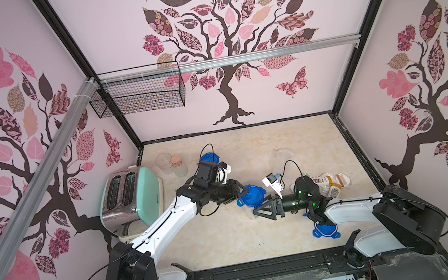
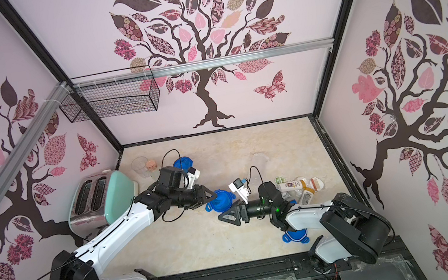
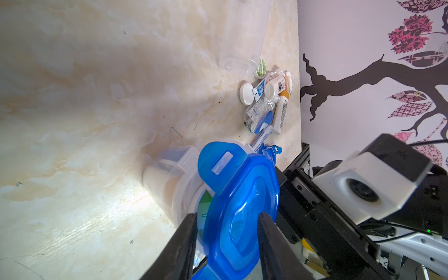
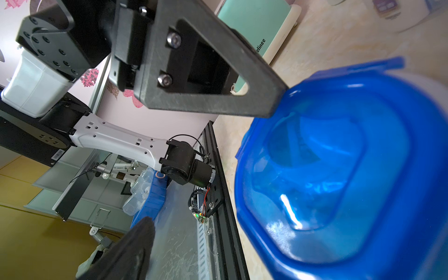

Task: Take out toiletry kits
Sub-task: Open the lid of the container.

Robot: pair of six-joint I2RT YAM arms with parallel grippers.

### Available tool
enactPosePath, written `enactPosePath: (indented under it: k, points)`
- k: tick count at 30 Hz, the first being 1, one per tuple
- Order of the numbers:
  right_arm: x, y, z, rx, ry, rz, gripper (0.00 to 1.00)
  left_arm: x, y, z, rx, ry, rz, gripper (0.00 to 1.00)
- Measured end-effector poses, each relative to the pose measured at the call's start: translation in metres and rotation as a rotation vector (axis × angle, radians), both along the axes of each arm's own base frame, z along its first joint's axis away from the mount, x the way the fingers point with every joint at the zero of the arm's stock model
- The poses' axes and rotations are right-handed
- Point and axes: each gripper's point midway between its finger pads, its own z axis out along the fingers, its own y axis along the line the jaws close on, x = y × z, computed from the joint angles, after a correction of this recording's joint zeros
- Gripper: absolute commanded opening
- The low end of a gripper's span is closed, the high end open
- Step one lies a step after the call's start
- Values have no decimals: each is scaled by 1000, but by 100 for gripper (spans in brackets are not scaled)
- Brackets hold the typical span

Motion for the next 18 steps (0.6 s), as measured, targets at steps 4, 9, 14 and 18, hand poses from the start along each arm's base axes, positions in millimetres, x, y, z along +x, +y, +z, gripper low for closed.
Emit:
enactPosePath:
  k: [4,9,14,18]
  points:
    - [-2,-2,-5,-10,9,1,85,-5,-6,-1,-6,0,-14,43]
    - [-8,-6,-9,-24,21,3,80,-12,-17,-1,-18,-11,-45,43]
    - [-11,-10,-3,-27,6,-1,76,-15,-19,-2,-25,-13,-53,43]
    - [-10,-13,-6,-42,7,-28,69,-17,-18,-2,-26,-13,-55,43]
